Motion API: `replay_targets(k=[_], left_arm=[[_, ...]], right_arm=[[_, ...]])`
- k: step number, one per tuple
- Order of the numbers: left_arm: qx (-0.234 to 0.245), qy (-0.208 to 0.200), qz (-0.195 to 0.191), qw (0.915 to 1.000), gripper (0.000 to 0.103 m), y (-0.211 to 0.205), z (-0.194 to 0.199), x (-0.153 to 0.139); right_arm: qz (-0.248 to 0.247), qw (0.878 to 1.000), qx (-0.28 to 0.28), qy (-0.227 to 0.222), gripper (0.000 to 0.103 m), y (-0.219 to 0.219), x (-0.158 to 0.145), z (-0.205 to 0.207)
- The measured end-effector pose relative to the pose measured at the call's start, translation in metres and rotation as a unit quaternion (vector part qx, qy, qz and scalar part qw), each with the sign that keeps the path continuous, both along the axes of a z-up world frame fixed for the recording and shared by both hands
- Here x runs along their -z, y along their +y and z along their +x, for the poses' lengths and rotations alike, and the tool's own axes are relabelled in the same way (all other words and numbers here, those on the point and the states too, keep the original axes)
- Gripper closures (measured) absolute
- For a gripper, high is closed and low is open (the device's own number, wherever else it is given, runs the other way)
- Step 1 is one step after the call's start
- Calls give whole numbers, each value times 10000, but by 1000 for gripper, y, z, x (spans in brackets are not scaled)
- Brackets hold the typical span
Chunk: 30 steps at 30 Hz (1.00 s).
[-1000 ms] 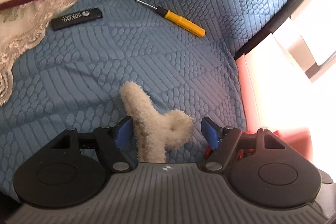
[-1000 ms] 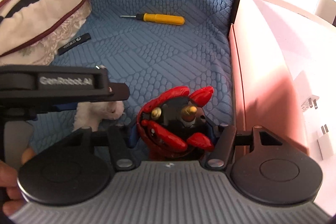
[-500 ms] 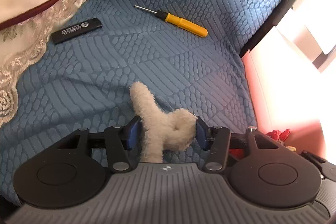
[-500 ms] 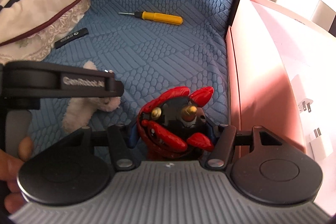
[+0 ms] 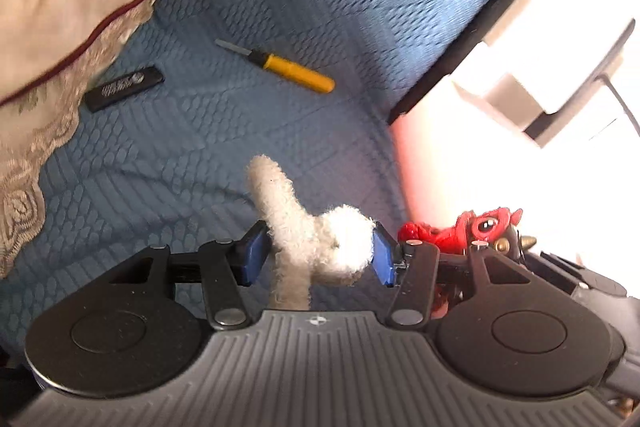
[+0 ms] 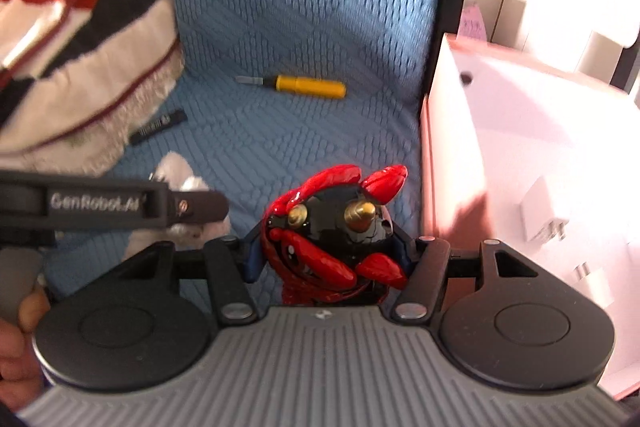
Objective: Organize rigid objects
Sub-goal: 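Carry both held toys with both grippers over the pink box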
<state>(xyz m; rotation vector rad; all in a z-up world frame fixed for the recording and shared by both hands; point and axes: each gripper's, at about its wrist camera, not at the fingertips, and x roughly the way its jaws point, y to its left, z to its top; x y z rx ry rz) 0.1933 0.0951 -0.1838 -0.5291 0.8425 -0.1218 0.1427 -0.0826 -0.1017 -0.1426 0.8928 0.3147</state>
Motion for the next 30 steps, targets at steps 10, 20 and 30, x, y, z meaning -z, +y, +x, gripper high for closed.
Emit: replay_targets(k=[10,20,30], left_arm=[[129,-578,30,9982,44,-11,-7,-64],[318,-1014,212,9941,44,-36,-2,-117],[579,-1207,56,9910,44,-87,14,-145]], right_arm=[[240,9994,-13,-258,41,-29,-61,9],[217,9969,15,-755,41,-68,-113,14],[222,9954,250,-901,41,-116,-135,16]])
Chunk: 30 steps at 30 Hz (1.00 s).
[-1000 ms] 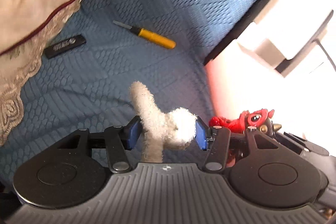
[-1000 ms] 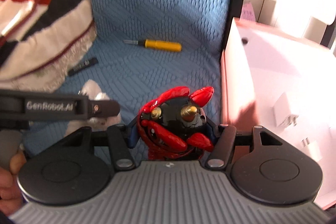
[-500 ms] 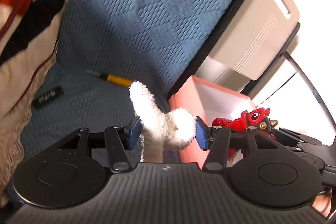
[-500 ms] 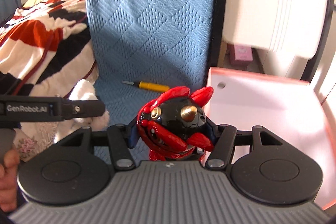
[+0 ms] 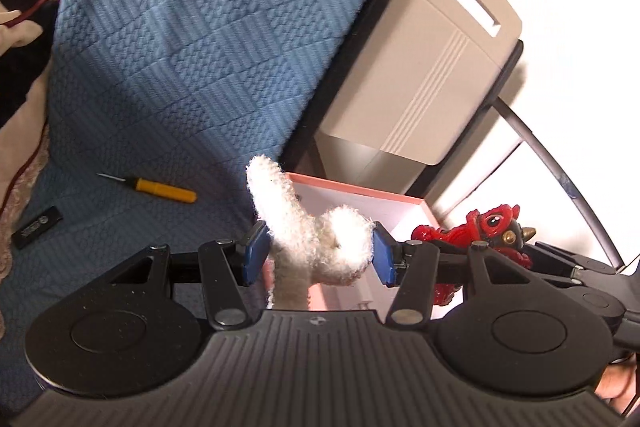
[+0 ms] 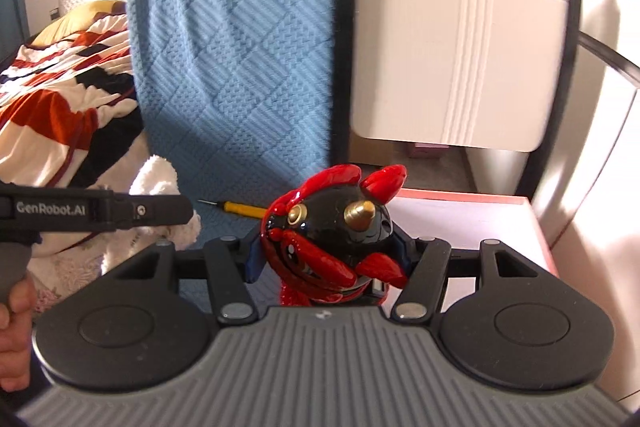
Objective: Organize rigid objects
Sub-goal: 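Carry both held toys with both grippers over the pink box, then lower both toys into the pink box and open both grippers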
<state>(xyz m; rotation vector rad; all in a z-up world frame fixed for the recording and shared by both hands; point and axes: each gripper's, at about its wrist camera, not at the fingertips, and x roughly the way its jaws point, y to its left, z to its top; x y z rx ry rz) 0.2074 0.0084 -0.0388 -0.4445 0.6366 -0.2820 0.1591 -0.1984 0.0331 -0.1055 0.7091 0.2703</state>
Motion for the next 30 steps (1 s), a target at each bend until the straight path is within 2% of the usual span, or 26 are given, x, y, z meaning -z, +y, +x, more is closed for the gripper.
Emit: replay_targets(k=[5,14,24,30], left_arm=[[250,33,47,9997,44,-36,11,-5],[534,295,158,9980,44,-95,26,27],[857,887,494,9911,44,-146,47,74],[974,1153,633,9865,44,-163,58,96]], right_arm=[[-31,9998,204,66,41,-33,3,-1],[-29,9973,646,351,41,-95,30,-3],[-75,9906,1052,870,41,-149,84,1],[-112,9858,1192,1181,41,-164,118,1]])
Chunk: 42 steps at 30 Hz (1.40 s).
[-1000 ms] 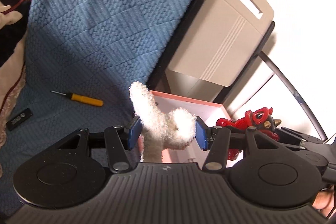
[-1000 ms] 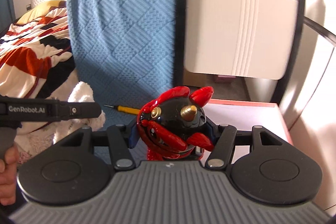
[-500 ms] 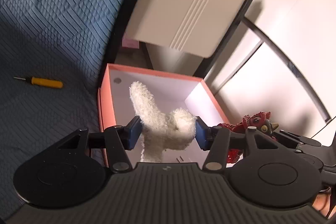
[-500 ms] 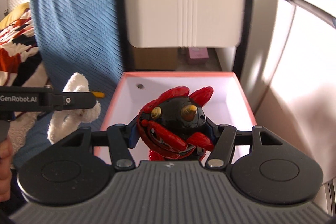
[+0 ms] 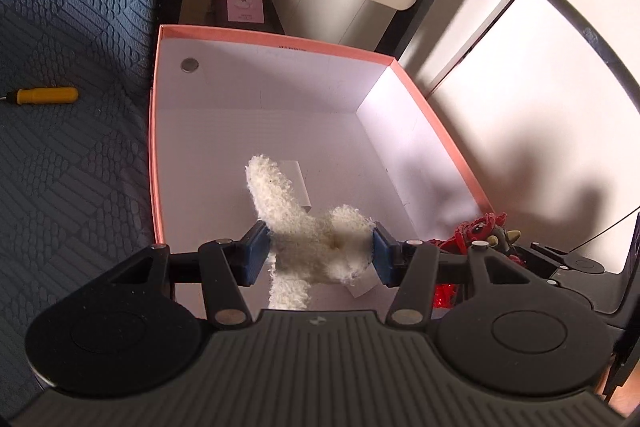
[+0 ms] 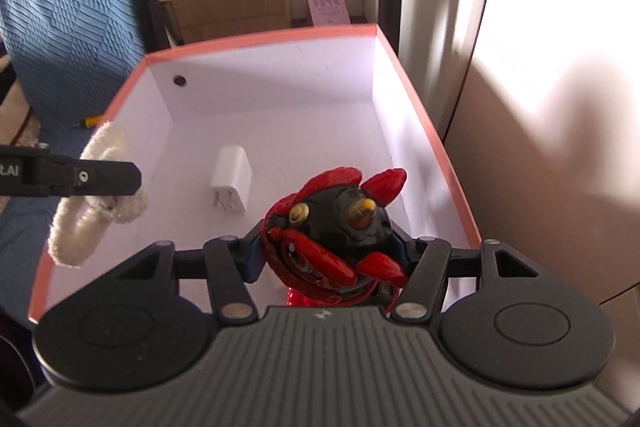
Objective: Organize rigid objects
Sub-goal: 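Lower both toys into the pink box and open both grippers, then withdraw both open grippers from the box back over the mat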
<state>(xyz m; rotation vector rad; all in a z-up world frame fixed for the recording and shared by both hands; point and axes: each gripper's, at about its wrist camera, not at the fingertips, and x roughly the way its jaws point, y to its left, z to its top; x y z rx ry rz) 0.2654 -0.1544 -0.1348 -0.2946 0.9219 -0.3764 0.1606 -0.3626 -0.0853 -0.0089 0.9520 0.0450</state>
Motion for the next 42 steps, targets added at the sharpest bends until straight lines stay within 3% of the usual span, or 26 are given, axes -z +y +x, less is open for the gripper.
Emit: replay_targets(k=[11,12,14,16,29,42], left_arm=[[37,201,58,9998,43,-3,6,16],[45,198,39,9998,42,-3,6,16],[44,174,55,9998,26,-3,4,13],[8,65,84,9999,26,-1,0,8],[-365,-805,-116,9960,26,38,-45,-65],[-753,-1549,-34,9851,26,102,-107,-120]], right_arm=[[76,9999,73,130,43,-7,19,1],[72,9999,74,111,43,-6,18,1],[52,10000,65,50,43,-5,13,1],[49,10000,59,-51,43,-4,4,-1],[132,9928,-534,-1064,43,43,-75,-20],[445,9804,-1223,-1478,43,109,-110,-43]])
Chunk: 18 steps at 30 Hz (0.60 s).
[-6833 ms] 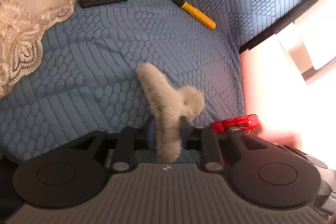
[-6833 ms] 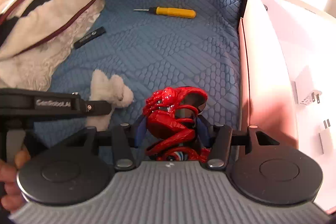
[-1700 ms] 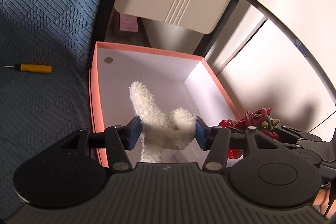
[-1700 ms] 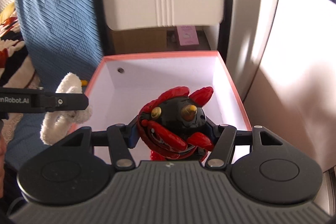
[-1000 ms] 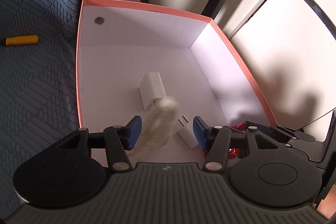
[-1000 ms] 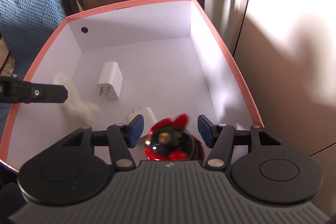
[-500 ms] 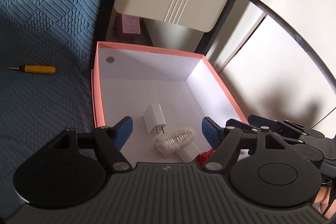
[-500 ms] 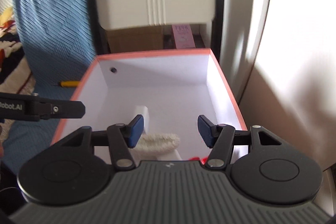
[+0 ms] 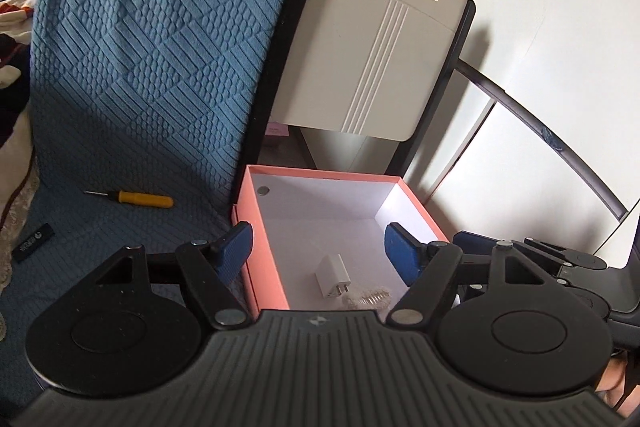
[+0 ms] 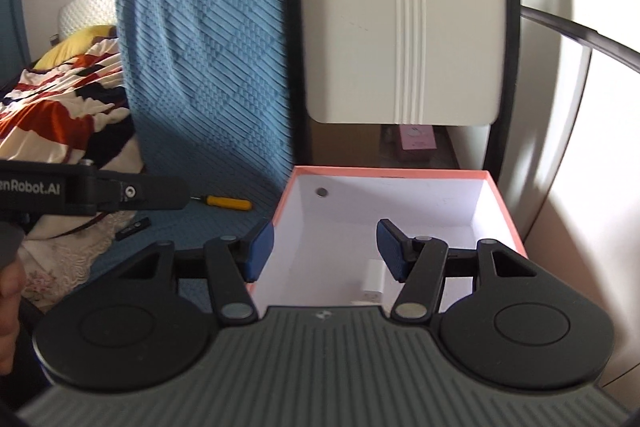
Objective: Organize rigid objects
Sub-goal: 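Withdraw both open grippers from the box back over the mat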
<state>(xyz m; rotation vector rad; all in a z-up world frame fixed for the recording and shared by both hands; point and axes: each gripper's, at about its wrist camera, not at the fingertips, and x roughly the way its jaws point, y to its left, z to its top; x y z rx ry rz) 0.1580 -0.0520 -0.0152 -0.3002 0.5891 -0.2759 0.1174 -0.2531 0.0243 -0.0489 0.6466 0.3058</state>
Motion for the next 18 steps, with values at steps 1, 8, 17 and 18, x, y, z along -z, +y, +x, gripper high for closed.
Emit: replay_targets(k=[1,8,17,18], left_arm=[[-52,-37,1,10000,26,5,-4,-1],[-266,-171,-9,9995,26,31,-27,1],[-483,-150,-85,9987,26,65,-41,18],[-515,-137,-72,9986,26,69,-42,21]], right_arm=[[-3,10000,-55,5,43,5,0,-1],[-9,9994,-332,5,43,37,6,-9],[-44,9982,-575,148,41,74,23,-16],[-64,9982,-583,151,41,78,25,-17]])
